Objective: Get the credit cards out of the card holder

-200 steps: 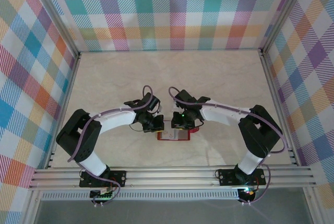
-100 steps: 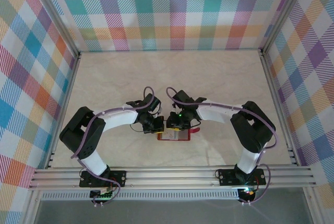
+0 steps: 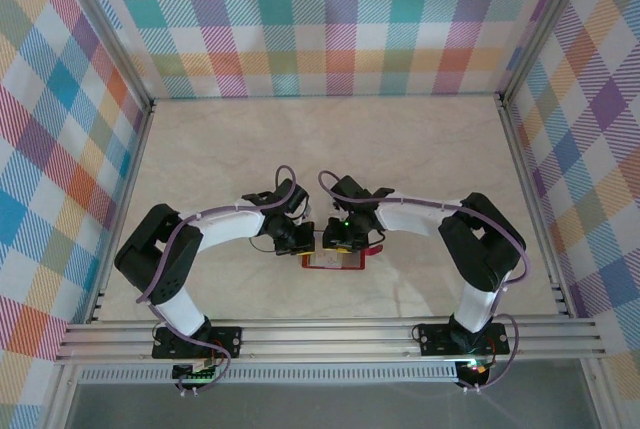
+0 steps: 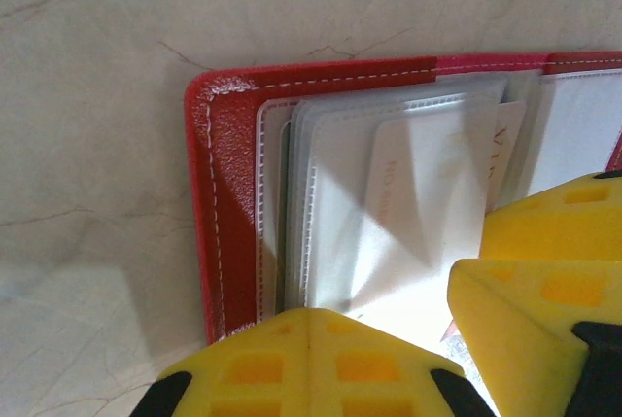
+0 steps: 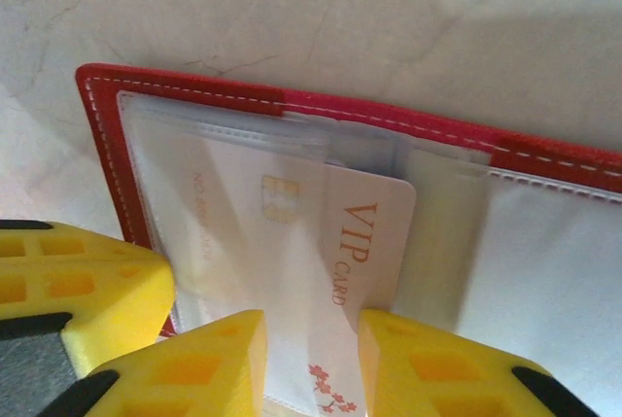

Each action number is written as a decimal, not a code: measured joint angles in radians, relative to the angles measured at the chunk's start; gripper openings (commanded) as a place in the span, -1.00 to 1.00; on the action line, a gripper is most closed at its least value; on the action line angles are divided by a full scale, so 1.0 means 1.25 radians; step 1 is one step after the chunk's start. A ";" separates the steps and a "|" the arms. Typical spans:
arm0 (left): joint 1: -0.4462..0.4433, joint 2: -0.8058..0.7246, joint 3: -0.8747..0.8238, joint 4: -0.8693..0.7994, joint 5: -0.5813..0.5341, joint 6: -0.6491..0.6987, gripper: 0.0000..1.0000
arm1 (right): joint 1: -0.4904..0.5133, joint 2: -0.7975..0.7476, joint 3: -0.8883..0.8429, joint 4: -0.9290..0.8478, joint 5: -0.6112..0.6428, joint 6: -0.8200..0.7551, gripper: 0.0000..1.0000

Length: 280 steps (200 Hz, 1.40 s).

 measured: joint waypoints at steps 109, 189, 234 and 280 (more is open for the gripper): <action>0.000 -0.002 0.054 -0.027 0.005 0.009 -0.90 | -0.035 -0.085 -0.064 0.026 -0.025 0.003 -0.35; -0.031 0.031 0.080 -0.027 0.022 0.013 -0.90 | -0.052 -0.085 -0.111 0.091 -0.080 0.019 -0.39; -0.031 0.065 0.089 -0.053 0.019 0.022 -0.90 | -0.052 -0.084 -0.112 0.102 -0.080 0.021 -0.40; -0.031 0.066 0.095 -0.072 0.011 0.031 -0.91 | -0.052 -0.075 -0.115 0.110 -0.080 0.021 -0.41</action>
